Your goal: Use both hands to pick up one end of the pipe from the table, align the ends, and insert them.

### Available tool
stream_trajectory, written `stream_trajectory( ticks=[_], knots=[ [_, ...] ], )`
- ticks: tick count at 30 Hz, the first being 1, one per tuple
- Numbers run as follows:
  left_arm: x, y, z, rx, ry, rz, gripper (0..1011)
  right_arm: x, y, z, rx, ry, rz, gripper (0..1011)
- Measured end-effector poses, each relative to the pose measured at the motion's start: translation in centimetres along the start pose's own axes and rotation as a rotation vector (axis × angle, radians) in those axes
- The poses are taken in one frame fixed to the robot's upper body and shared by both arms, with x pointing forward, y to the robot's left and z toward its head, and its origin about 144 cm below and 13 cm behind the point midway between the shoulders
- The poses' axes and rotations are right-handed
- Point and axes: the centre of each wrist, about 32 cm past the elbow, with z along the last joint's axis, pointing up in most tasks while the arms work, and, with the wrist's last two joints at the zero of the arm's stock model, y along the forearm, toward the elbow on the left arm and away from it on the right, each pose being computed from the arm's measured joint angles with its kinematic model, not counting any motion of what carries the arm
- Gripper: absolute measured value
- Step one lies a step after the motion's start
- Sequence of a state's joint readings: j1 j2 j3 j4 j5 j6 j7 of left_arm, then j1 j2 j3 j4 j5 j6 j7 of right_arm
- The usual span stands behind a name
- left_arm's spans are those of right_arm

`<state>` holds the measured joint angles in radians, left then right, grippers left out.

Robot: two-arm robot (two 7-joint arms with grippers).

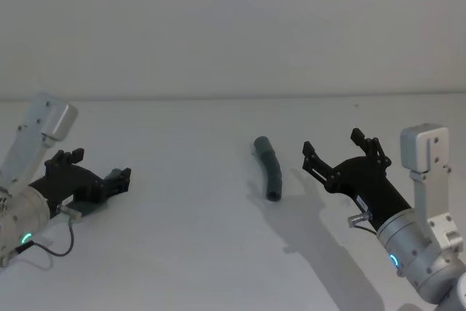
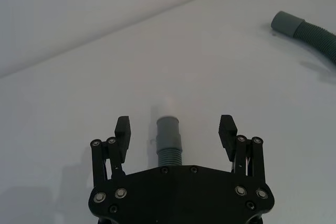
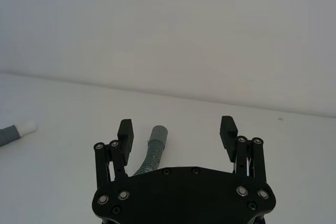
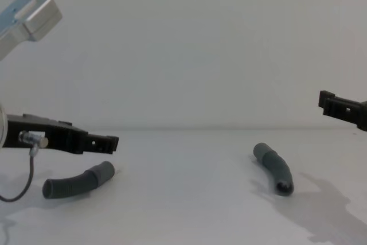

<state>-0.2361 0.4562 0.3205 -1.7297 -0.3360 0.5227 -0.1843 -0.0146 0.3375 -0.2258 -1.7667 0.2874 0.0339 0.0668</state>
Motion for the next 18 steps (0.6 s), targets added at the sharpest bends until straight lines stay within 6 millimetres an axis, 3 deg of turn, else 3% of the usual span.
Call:
stream_trajectory(
  ticks=[18],
  knots=[
    [0.9, -1.0, -1.2, 0.048, 0.013, -0.027, 1001, 0.0, 0.0, 0.0, 0.000, 0.000, 0.000, 1002]
  ],
)
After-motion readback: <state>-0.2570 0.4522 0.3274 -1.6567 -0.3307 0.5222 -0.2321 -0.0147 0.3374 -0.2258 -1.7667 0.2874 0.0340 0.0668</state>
